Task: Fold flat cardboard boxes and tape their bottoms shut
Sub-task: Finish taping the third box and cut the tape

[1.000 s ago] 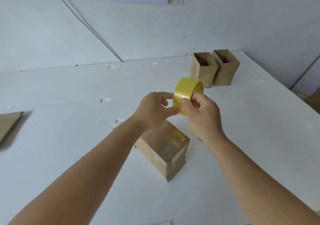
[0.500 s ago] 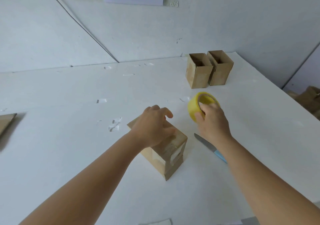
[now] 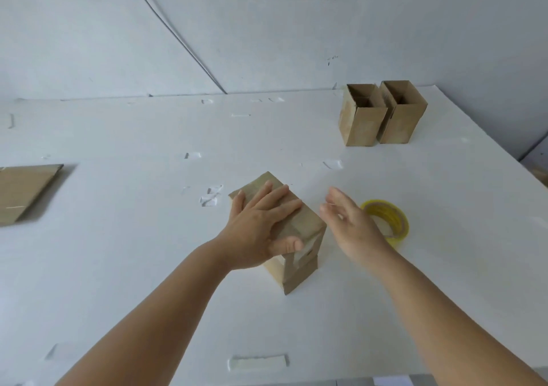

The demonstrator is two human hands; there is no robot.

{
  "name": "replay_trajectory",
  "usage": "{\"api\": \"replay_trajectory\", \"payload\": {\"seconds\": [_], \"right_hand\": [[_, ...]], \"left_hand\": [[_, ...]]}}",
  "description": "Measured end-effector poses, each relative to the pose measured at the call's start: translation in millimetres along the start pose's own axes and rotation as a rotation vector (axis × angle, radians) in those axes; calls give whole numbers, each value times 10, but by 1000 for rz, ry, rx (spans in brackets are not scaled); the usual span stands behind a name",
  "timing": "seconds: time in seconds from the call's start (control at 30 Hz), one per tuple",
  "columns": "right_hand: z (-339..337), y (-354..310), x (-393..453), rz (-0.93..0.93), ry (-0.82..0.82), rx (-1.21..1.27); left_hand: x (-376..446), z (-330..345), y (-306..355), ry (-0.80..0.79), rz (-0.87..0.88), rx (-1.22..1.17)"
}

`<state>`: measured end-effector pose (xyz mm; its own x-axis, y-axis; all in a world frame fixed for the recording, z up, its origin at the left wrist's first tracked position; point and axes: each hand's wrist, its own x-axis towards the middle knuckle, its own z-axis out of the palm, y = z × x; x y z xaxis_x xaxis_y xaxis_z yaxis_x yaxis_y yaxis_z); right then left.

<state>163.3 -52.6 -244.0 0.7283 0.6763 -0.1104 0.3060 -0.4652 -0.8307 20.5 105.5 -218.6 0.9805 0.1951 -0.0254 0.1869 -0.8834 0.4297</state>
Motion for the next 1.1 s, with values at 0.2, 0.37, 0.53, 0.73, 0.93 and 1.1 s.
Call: {"api": "replay_trajectory", "payload": {"seconds": [0.2,0.37,0.53,0.73,0.93,1.1], "right_hand": [[404,-174,-213,-105,4,252],[423,-44,-213,-116,-49,361],[349,67,-207,-151,-206,246],[385,119,-164,-263,-123,-52],[529,196,-174,-306,-74,-115],[488,233,-213,-256,-113,-106]], "left_hand": [[-93,150,-151,226,-100,-39],[-125,301,-159,376,-274,-215],[-101,255,-181,365,-258,-178],[-123,232,-220,325,-280,-141],[-162,213,-240,321,-276,-130],[-148,167,-185,368,-266,-131]]}}
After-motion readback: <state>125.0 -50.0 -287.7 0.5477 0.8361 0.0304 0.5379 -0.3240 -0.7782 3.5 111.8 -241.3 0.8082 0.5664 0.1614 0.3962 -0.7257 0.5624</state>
